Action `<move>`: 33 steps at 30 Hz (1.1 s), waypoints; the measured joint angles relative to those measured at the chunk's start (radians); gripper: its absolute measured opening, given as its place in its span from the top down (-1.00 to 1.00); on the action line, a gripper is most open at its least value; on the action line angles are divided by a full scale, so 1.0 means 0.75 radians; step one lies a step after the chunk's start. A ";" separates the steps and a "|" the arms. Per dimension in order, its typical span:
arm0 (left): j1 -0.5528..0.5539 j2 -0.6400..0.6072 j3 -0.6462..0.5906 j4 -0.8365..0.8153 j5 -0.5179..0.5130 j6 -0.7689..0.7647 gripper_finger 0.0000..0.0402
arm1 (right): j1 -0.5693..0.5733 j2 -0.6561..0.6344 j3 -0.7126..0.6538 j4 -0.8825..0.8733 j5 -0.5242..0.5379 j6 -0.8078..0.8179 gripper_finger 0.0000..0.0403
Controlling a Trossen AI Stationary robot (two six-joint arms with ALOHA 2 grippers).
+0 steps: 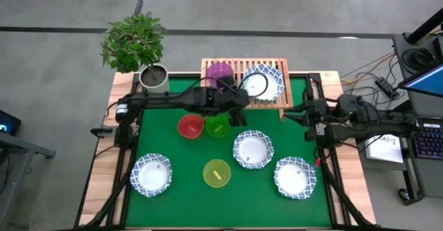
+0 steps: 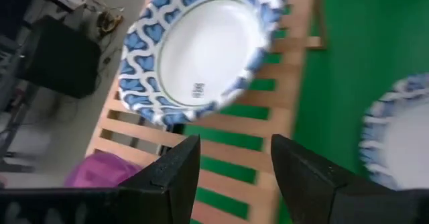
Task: Place and stack bowls onto a shelf
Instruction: Put the top left white patterned bowl on the shelf
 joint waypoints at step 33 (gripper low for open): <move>-0.555 -0.738 -0.886 0.266 -0.169 -0.356 0.17 | -0.219 0.570 0.181 -0.076 0.409 0.006 0.66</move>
